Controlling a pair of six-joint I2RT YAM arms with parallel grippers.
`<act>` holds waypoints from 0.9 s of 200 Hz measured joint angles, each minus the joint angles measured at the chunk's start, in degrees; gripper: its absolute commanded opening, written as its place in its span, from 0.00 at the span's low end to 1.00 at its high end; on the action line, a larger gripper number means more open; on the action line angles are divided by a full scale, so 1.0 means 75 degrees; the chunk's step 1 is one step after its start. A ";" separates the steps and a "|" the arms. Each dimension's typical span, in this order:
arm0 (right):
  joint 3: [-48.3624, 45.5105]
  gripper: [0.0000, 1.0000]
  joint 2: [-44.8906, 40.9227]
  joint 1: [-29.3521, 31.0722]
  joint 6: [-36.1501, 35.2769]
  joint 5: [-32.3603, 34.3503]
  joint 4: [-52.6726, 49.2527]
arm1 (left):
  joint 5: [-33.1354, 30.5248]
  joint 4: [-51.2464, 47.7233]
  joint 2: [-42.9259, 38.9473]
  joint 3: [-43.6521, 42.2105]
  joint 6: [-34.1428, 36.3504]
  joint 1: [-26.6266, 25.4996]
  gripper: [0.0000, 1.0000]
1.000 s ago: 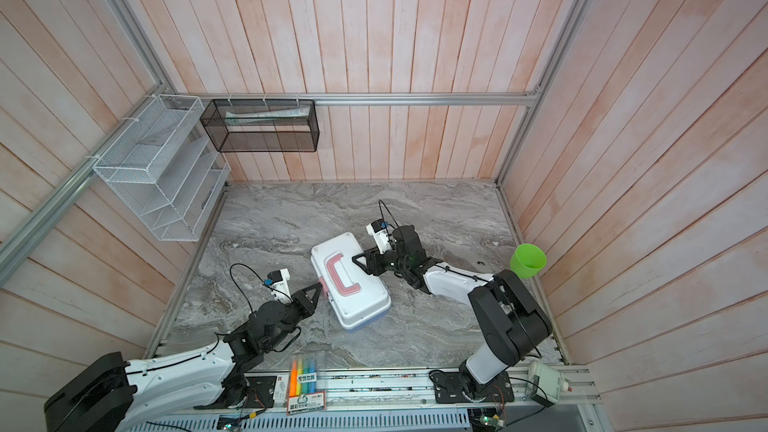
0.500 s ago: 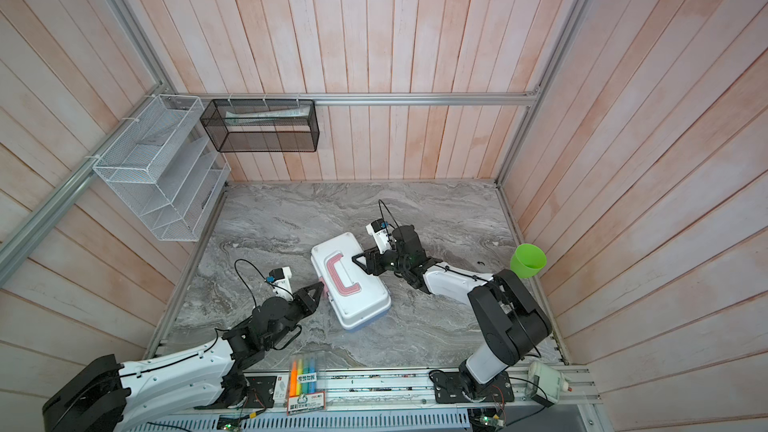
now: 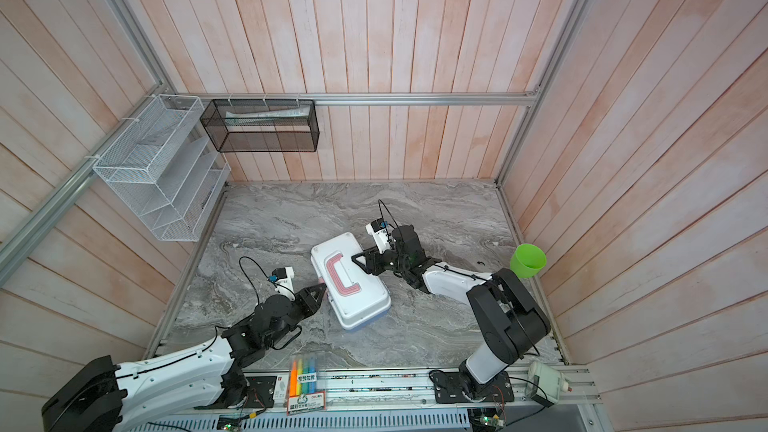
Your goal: Pack the tool kit
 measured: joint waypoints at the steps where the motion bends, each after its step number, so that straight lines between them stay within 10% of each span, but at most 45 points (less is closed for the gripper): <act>1: 0.0000 0.55 0.0000 0.0000 0.0000 0.0000 0.0000 | 0.0000 -0.0020 0.0000 0.0009 0.0000 0.0000 0.34; 180: 0.0017 0.55 0.0020 0.0015 0.0017 0.0035 0.0023 | 0.0458 -0.1090 0.0201 0.0219 0.0146 -0.0073 0.29</act>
